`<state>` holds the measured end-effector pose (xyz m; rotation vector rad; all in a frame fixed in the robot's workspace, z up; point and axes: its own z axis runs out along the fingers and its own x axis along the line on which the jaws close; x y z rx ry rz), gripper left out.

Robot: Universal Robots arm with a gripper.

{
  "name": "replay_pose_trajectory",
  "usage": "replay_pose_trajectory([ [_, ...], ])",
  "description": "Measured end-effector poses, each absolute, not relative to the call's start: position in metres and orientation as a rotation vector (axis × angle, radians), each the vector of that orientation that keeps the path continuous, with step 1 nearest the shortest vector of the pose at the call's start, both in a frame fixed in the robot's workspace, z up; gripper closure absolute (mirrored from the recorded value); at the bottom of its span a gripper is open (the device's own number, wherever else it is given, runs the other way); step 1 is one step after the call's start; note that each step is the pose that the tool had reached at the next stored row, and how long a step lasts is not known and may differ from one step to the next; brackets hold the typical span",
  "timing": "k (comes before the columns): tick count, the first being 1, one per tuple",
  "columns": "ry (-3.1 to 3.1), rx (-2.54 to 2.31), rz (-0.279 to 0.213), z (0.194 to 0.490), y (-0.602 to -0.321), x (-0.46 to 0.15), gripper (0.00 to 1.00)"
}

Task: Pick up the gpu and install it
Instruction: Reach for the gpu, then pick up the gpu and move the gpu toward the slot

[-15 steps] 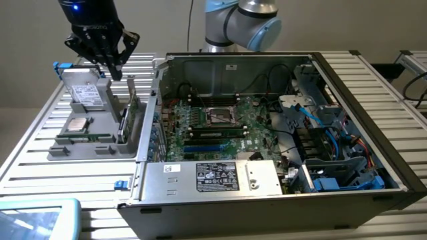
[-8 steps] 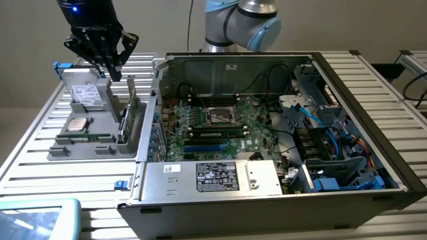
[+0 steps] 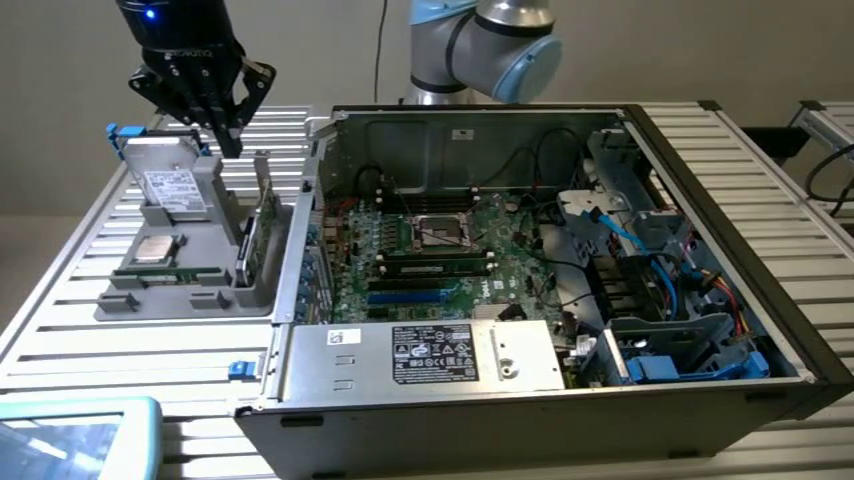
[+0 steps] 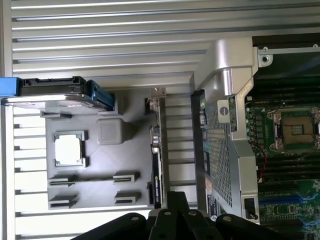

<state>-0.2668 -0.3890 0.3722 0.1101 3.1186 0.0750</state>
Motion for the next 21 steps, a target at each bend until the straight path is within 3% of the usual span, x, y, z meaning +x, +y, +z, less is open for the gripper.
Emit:
replay_pose_trajectory([
  [18, 3.133, 0.111, 0.074, 0.3722, -0.3888, -0.2669, 0.89],
  [20, 3.135, 0.111, 0.074, 0.3722, -0.3887, -0.2669, 0.88],
  [21, 3.136, 0.111, 0.074, 0.3722, -0.3887, -0.2669, 0.82],
])
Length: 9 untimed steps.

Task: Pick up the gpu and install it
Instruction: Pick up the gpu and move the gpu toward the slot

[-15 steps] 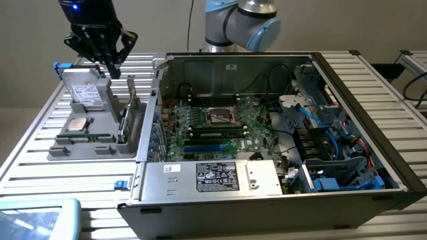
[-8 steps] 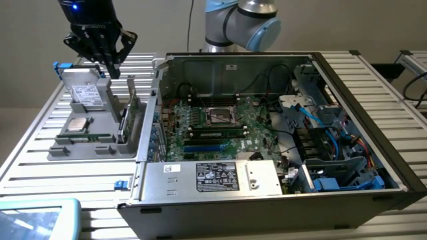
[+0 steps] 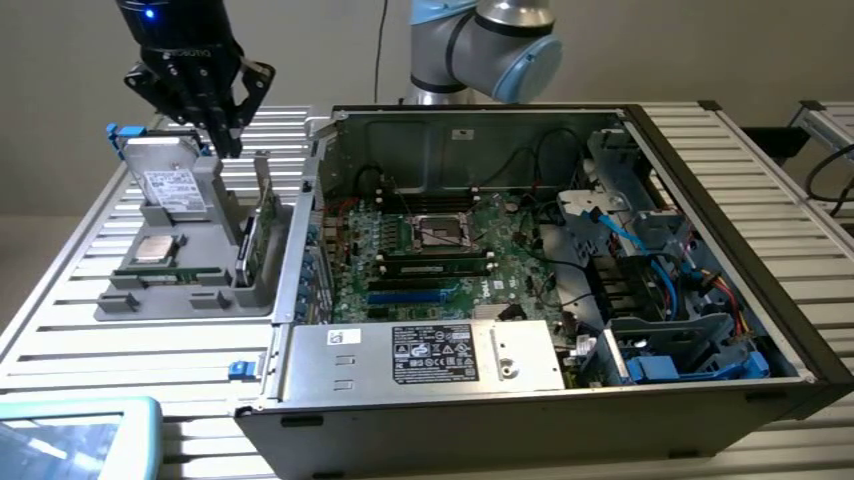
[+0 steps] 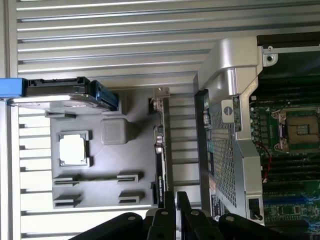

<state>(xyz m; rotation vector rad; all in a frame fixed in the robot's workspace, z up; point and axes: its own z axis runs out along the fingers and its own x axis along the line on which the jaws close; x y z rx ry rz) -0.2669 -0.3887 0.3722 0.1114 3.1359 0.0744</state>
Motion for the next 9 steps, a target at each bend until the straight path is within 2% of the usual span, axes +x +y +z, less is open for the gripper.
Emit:
replay_pose_trajectory([
  [1, 3.137, 0.111, 0.074, 0.3722, -0.3887, -0.2669, 0.76],
  [2, 3.137, 0.111, 0.074, 0.3722, -0.3887, -0.2669, 0.76],
  [5, 3.14, 0.112, 0.074, 0.3722, -0.3887, -0.2669, 0.58],
  [7, 3.14, 0.112, 0.074, 0.3708, -0.3886, -0.2669, 0.58],
  [8, 3.14, 0.112, 0.074, 0.3692, -0.3886, -0.2674, 0.52],
  [9, 3.14, 0.112, 0.074, 0.3673, -0.3886, -0.2682, 0.52],
])
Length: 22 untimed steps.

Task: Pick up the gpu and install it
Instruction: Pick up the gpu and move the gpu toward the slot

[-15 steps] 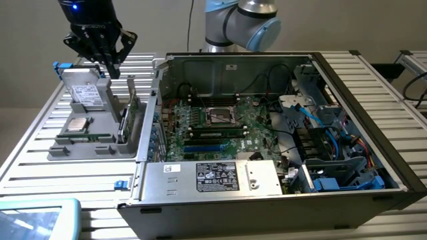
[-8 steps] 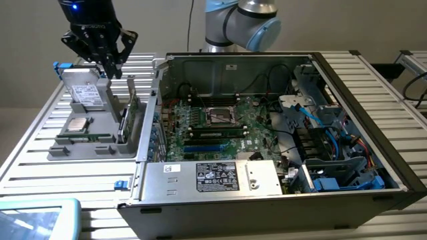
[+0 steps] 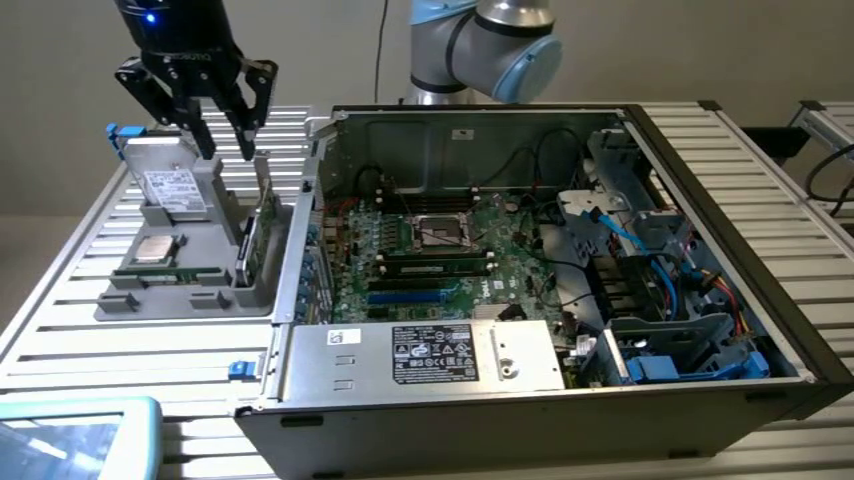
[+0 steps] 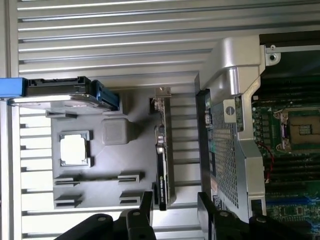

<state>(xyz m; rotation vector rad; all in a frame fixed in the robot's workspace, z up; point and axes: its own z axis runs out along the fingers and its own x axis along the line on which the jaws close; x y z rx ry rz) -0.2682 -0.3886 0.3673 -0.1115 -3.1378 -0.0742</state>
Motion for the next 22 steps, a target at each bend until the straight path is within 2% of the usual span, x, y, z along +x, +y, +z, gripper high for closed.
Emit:
replay_pose_trajectory([
  [22, -3.141, -0.117, -0.076, 0.332, -0.388, -0.28, 0.52],
])
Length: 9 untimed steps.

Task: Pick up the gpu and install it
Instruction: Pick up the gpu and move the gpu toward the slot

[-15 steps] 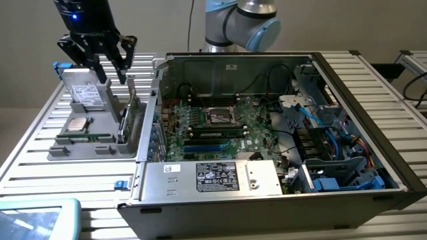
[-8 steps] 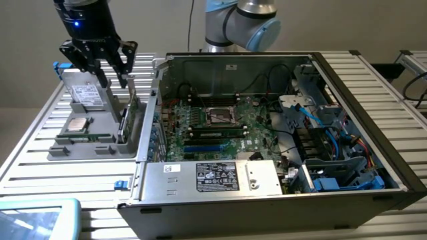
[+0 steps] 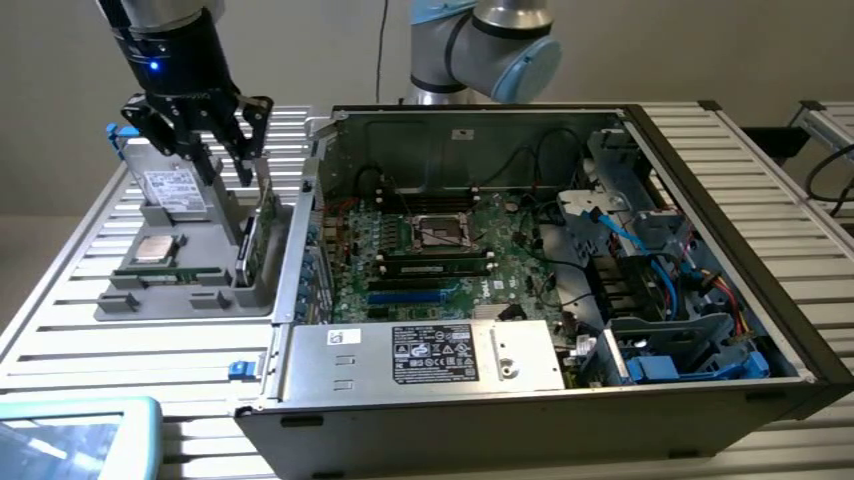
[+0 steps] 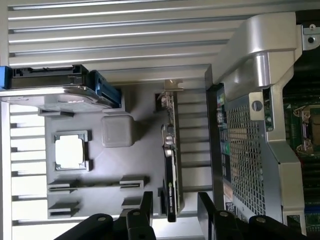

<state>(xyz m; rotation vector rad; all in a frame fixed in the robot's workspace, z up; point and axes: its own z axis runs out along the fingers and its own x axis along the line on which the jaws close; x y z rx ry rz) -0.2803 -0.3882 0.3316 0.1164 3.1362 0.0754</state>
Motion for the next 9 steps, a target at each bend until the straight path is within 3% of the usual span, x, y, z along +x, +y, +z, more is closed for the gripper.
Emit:
replay_pose_trajectory([
  [9, 3.126, 0.156, 0.075, 0.317, -0.388, -0.284, 0.52],
])
